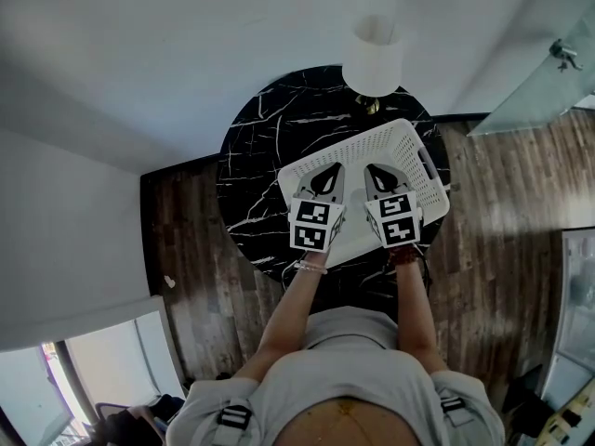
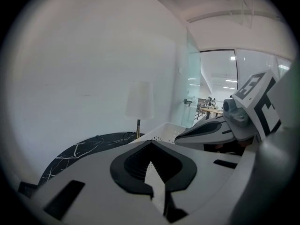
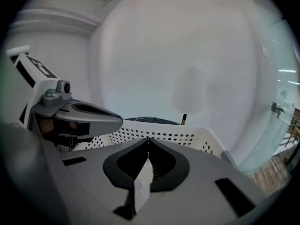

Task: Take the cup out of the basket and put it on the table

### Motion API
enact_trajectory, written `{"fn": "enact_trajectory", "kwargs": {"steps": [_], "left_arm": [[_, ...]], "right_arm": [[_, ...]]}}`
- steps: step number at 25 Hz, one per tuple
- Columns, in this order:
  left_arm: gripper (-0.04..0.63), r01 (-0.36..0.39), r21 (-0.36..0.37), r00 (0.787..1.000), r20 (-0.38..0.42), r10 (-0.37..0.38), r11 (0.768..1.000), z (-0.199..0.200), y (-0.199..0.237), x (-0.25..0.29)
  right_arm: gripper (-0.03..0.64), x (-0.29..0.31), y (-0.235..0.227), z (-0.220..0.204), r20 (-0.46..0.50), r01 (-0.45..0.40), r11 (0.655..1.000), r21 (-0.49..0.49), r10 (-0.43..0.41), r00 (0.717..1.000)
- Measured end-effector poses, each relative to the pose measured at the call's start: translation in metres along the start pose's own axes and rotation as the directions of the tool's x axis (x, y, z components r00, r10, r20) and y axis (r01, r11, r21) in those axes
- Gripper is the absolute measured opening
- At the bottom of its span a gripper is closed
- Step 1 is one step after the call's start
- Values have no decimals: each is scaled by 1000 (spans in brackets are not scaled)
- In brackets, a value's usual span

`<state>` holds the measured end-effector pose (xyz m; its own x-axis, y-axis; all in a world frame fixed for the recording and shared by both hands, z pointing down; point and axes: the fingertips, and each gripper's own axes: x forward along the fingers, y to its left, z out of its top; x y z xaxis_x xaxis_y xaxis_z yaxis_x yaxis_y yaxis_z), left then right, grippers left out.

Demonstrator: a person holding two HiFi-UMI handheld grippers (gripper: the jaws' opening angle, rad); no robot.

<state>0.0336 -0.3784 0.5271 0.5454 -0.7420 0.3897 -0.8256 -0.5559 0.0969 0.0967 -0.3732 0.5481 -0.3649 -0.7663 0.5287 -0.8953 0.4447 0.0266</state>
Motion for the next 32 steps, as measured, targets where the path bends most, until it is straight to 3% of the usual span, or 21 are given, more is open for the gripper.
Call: {"fn": "enact_trajectory", "kwargs": {"steps": [11,16,19,21,26,32], "left_arm": [[5,-7,-46,1000,-7,7,999,1,10,15],[5,-5,-66,1000,-11,4,998,2,13,21],[5,-3,-71,1000,-12,2,997,3,14,25],[5,-4,-73,1000,-17,3,997,2,15,27],[5,-9,-98,1000,-26,6,995,-1,20,33],[5,-8,-116,1000,-31,4,993,-3,23,38]], "right_arm": [[9,20,13,-20,-128,-211,973,-90,199,972],[11,28,26,-40,-247,-330,934,-136,290,925],[16,29,29,-45,-295,-360,917,-170,301,907],[53,30,30,-48,-324,-382,905,-187,311,894],[81,36,30,-62,-374,-442,879,-179,355,857],[91,39,36,-82,-478,-519,837,-175,388,788]]}}
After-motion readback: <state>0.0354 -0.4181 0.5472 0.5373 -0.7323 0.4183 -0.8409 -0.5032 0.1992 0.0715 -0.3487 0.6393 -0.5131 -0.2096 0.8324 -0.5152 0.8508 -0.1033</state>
